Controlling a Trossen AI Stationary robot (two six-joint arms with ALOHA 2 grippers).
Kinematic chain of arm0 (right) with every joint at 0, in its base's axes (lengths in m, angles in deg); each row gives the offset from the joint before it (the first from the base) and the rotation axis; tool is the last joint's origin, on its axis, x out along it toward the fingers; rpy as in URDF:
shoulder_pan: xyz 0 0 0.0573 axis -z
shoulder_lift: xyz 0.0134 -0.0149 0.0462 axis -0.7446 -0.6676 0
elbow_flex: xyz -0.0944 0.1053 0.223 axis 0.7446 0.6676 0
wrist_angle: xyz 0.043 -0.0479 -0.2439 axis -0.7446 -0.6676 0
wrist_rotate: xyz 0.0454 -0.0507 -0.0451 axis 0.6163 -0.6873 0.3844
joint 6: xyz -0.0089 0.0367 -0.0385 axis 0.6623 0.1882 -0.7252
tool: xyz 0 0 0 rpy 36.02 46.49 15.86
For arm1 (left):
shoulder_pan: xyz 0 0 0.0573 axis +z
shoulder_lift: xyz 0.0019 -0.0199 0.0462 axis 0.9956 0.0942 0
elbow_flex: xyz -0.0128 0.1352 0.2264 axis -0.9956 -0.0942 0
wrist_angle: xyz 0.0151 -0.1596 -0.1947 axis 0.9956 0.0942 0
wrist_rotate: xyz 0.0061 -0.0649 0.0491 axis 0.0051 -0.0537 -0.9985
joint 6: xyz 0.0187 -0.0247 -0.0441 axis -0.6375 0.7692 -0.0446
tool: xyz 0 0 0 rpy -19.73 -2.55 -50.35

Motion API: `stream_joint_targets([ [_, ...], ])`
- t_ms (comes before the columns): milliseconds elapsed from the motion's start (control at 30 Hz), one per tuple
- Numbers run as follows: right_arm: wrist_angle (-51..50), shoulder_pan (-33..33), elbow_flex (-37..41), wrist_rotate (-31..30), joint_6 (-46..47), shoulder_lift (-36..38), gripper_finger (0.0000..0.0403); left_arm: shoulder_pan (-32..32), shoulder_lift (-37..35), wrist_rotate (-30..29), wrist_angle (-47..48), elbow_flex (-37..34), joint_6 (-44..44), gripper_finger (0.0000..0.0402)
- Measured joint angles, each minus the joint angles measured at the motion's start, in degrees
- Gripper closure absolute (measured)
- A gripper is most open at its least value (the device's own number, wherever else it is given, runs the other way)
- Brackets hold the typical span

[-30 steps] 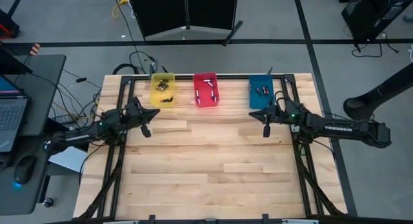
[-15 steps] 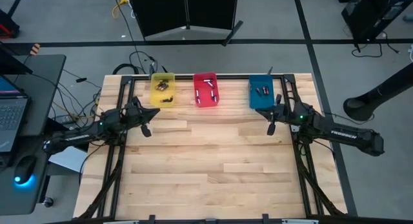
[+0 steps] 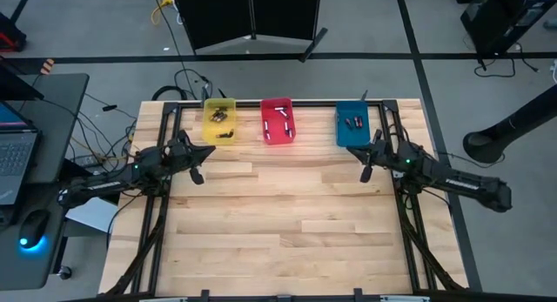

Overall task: Sort batteries
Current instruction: Return to Home Position

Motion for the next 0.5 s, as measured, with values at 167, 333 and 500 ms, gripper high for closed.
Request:
stream_joint_targets([
  [167,0.55,0.04,0.00,-2.79,1.52,-3.97,0.0394,0.00,0.00,0.00,-0.04,-0.02,0.00,0.0393],
  [333,0.70,0.04,0.00,-3.64,3.06,-5.42,0.0385,0.00,0.00,0.00,-0.06,-0.02,0.00,0.0393],
  [500,0.74,-0.92,0.00,-3.66,0.07,-0.72,0.0396,0.00,0.00,0.00,-0.04,-0.02,0.00,0.0393],
])
